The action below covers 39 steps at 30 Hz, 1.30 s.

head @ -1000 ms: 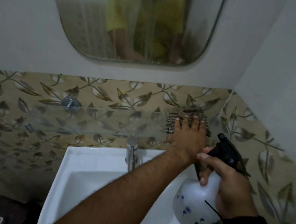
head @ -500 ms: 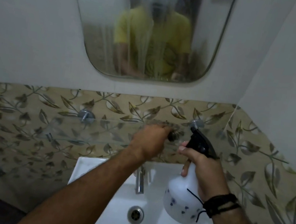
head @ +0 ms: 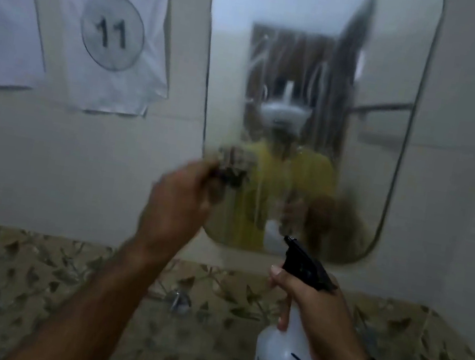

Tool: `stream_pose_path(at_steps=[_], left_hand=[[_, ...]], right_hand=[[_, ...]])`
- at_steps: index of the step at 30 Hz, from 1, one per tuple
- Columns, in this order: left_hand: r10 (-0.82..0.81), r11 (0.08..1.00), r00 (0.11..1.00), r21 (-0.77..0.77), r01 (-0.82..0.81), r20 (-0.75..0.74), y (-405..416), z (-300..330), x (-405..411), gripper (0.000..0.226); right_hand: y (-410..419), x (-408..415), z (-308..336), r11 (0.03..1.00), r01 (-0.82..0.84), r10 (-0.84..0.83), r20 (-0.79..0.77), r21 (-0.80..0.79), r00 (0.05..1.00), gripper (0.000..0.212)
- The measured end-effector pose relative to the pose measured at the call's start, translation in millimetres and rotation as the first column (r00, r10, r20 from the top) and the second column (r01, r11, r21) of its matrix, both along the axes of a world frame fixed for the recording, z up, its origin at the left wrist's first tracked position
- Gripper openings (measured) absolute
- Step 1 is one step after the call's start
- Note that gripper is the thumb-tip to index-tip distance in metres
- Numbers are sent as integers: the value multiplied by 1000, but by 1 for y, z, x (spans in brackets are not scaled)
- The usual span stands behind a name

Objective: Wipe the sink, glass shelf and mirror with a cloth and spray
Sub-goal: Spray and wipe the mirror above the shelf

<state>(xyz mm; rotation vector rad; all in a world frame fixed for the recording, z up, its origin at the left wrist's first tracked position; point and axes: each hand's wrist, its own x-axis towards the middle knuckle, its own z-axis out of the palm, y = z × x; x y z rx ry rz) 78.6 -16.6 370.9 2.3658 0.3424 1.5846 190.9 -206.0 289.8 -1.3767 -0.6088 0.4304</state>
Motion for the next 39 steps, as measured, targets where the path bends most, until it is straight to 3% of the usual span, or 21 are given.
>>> stream_pose_path(at_steps=[3,5,8,10,12,16,23,28,34,39], left_hand=[[108,947,933,249,-201,344,23,82,0,32],[153,900,889,311,-306,432,40,129,13,36],[249,892,943,327,-312,222,62,164,44,47],[247,907,969,346,-239,21,72,164,59,54],[207,927,977,329,-178,-54,76,160,65,51],[93,914,995,393,-101,41,72,172,63,47],[157,915,987,380,-136,-26,95,214,80,57],[258,892,966,388,-232,-14,95,195,99,69],[275,877,961,408,-255,11,99,249,115,69],[243,878,970,417,-234,32,94,184,111,67]], right_hand=[[10,0,25,999,-35,34,33,25,999,7],[15,0,40,999,-46,45,56,26,997,10],[24,2,65,996,-47,40,100,71,994,6],[29,4,88,991,-56,37,151,120,988,8],[35,10,115,986,-65,28,225,156,974,16],[50,26,180,973,-90,19,314,211,949,26],[75,44,260,978,-82,-23,487,193,873,24],[84,52,263,982,-46,-51,490,184,870,26],[84,61,254,977,-57,-47,465,207,884,33],[80,61,238,970,-98,-16,460,221,888,22]])
